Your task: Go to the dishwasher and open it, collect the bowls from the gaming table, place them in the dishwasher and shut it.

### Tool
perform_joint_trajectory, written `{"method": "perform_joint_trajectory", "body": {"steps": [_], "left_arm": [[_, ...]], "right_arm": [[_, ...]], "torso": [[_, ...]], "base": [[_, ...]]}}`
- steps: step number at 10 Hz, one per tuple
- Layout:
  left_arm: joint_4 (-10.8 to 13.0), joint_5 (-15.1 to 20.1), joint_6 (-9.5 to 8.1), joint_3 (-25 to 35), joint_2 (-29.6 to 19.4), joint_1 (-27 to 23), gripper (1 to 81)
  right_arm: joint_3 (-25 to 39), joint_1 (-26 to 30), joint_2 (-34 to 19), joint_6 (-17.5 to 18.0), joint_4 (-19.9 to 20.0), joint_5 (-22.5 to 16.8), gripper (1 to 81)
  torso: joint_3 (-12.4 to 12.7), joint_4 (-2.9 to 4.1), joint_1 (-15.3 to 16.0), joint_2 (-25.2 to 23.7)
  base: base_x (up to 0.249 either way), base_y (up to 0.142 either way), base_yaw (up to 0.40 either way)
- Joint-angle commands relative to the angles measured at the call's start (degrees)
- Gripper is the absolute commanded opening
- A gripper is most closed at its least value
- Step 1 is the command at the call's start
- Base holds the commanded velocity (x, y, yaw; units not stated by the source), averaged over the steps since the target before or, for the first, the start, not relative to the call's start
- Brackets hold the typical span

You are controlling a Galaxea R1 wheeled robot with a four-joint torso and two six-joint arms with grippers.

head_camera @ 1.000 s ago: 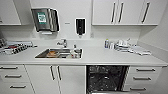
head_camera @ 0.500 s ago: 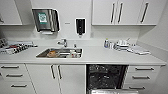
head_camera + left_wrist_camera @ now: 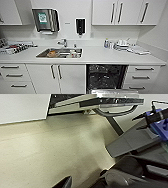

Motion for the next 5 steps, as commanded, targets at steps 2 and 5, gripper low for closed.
{"method": "perform_joint_trajectory", "body": {"steps": [2,5], "left_arm": [[-0.19,-11.00,0.96,-9.48,3.84,9.37,81.1],[2.09,-20.79,1.40,-15.73,7.88,19.57,81.1]], "right_arm": [[7.47,0.97,-5.20,-27.10,-3.89,2.56,81.1],[10.47,-4.13,-5.56,-40.60,-3.97,5.57,81.1]], "torso": [[0.00,0.00,0.00,0.00],[0.00,0.00,0.00,0.00]], "base": [[0.000,0.000,0.000],[0.000,0.000,0.000]]}}
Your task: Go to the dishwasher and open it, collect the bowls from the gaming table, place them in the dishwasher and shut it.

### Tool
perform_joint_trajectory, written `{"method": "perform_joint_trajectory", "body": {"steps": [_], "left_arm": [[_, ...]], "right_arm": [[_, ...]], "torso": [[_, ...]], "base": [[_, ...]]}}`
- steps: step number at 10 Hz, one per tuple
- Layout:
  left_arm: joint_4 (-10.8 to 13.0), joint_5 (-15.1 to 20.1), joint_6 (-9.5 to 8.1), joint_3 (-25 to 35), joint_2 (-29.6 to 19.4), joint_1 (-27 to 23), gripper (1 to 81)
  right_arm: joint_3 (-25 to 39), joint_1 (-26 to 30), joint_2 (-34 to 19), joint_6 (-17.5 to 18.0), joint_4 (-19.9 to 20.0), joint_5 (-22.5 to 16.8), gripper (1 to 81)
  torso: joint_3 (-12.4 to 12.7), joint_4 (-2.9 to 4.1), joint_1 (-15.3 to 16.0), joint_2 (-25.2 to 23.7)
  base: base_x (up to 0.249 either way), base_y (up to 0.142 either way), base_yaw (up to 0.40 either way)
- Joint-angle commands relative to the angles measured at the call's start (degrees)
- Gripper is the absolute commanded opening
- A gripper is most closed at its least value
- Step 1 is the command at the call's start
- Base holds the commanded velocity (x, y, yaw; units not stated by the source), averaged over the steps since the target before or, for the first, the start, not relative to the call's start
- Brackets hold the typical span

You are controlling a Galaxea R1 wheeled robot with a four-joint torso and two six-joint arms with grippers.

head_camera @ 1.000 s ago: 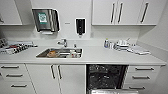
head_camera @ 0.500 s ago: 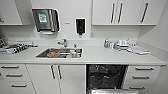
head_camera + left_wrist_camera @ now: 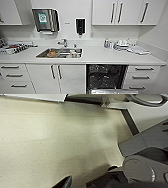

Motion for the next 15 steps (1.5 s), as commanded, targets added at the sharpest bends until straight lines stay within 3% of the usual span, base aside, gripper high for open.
{"method": "perform_joint_trajectory", "body": {"steps": [1,4,8,9,12,15], "left_arm": [[2.17,-7.98,1.04,-6.09,4.11,6.12,81.1],[1.55,-10.08,0.70,-12.25,10.35,11.76,81.1],[0.77,-10.80,0.08,-13.84,13.00,14.22,81.1],[0.59,-10.71,0.08,-14.37,13.45,14.49,81.1],[1.29,-10.71,0.52,-18.68,16.17,16.69,81.1],[1.29,-10.45,0.52,-22.18,20.37,18.26,81.1]], "right_arm": [[3.77,0.86,-2.93,-9.24,-1.08,1.62,81.1],[1.31,-5.29,-2.58,-14.70,-1.34,9.26,81.1],[-0.44,-10.21,-0.91,-15.68,-5.11,12.09,81.1],[-0.71,-11.10,-0.12,-15.68,-6.52,12.09,81.1],[-1.68,-13.65,1.82,-15.60,-8.03,12.09,81.1],[-8.59,-17.42,7.77,-15.59,-8.20,12.09,81.1]], "torso": [[0.00,0.00,0.00,0.00],[0.02,0.00,0.00,0.00],[0.04,0.00,0.00,0.00],[0.04,0.00,-3.69,5.73],[0.09,0.00,-5.29,8.14],[0.09,0.00,-9.22,14.26]], "base": [[0.000,0.000,0.000],[0.000,0.000,0.000],[0.000,0.000,0.000],[0.000,0.000,0.000],[0.000,0.000,0.000],[0.000,0.000,0.000]]}}
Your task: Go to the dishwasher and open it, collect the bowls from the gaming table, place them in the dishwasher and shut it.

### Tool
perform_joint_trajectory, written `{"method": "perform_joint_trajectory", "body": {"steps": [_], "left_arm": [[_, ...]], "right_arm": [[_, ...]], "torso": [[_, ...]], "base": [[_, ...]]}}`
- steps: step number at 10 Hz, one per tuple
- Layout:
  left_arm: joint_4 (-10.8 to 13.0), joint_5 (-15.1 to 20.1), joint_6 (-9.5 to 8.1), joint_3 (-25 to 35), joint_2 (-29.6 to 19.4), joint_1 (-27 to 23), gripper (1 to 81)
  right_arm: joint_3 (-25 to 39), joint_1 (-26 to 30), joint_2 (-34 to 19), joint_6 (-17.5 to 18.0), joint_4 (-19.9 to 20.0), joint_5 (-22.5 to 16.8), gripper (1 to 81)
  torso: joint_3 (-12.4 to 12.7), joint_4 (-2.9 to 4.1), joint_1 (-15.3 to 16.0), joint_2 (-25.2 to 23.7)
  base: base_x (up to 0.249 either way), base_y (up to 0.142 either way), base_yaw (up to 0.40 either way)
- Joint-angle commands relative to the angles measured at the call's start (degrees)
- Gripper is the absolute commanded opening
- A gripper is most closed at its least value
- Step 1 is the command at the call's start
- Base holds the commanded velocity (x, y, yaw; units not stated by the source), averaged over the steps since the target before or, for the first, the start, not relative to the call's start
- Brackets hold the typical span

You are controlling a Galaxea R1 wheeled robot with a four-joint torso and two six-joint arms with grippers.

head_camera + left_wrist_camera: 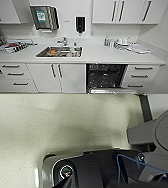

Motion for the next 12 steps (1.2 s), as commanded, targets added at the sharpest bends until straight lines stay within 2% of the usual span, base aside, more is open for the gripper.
{"method": "perform_joint_trajectory", "body": {"steps": [1,2,3,4,7,8,9,12], "left_arm": [[0.55,3.19,0.61,-1.87,1.51,-0.51,81.1],[0.54,3.27,0.70,-2.66,2.56,-0.33,81.1],[0.63,3.27,0.79,-3.71,4.15,0.28,81.1],[0.63,3.27,0.79,-4.59,5.11,0.64,81.1],[0.63,3.27,0.97,-9.61,9.25,2.31,81.1],[0.63,3.27,0.97,-11.20,10.57,2.57,81.1],[0.63,3.27,0.97,-13.02,11.97,2.83,81.1],[0.63,3.19,0.97,-17.35,15.50,3.45,81.1]], "right_arm": [[-6.40,-0.42,4.14,-0.08,-0.84,-1.48,81.1],[-7.54,-1.30,4.94,-0.08,-0.92,-1.39,81.1],[-8.78,-2.01,5.82,-0.08,-1.19,-1.30,81.1],[-9.39,-2.45,6.43,-0.08,-1.19,-0.96,81.1],[-12.21,-3.50,8.72,-0.17,-1.80,-0.25,81.1],[-12.65,-3.67,8.98,-0.17,-1.80,-0.25,81.1],[-12.65,-3.86,9.07,-0.26,-2.06,-0.25,81.1],[-15.73,-4.38,11.36,-0.26,-2.24,-0.34,81.1]], "torso": [[0.00,0.00,-3.51,5.45],[3.47,0.00,-4.85,7.55],[5.61,0.00,-5.96,9.38],[6.38,0.00,-6.79,10.69],[11.91,0.00,-10.40,16.18],[12.37,0.00,-11.65,18.06],[9.95,0.00,-13.07,20.18],[11.19,0.00,-16.52,25.45]], "base": [[0.000,0.000,0.000],[0.000,0.000,0.000],[0.000,0.000,0.000],[0.000,0.000,0.000],[0.000,0.000,0.000],[0.000,0.000,0.000],[0.000,0.000,0.000],[0.000,0.000,0.000]]}}
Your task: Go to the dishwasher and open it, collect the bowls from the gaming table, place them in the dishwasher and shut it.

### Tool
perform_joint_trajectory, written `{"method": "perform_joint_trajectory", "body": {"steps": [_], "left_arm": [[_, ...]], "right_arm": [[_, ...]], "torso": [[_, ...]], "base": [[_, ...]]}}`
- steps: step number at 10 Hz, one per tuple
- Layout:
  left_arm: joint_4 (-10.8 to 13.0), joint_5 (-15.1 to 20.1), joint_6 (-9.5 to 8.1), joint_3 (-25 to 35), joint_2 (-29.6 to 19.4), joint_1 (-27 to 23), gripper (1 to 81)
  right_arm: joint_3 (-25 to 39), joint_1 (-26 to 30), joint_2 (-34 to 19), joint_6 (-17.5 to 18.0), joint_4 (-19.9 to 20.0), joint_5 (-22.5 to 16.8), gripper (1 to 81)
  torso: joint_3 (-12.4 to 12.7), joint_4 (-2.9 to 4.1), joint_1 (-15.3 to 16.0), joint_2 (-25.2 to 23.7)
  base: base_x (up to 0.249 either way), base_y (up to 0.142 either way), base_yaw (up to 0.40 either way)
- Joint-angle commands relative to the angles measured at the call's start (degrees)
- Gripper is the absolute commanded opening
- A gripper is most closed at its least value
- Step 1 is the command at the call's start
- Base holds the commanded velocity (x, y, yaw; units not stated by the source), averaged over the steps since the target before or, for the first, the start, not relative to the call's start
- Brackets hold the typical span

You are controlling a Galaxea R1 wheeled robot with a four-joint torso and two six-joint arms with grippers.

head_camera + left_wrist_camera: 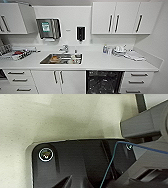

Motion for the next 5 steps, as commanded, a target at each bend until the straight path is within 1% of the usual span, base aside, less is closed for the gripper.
{"method": "perform_joint_trajectory", "body": {"steps": [1,3,5], "left_arm": [[0.45,3.14,0.11,-3.02,1.27,-1.32,81.1],[0.45,2.97,0.11,-5.65,3.11,-0.97,81.1],[-0.08,2.78,-0.06,-8.98,5.04,-0.62,81.1]], "right_arm": [[-4.08,2.40,1.57,-0.23,-1.41,-1.71,81.1],[-8.38,2.21,3.67,-0.23,-1.94,-1.62,81.1],[-10.76,1.69,4.73,-0.23,-2.12,-1.63,81.1]], "torso": [[0.00,0.00,-3.47,5.40],[0.00,0.00,-6.27,9.73],[0.00,0.00,-9.00,13.97]], "base": [[0.000,0.000,0.000],[0.000,0.000,0.000],[0.000,0.000,0.000]]}}
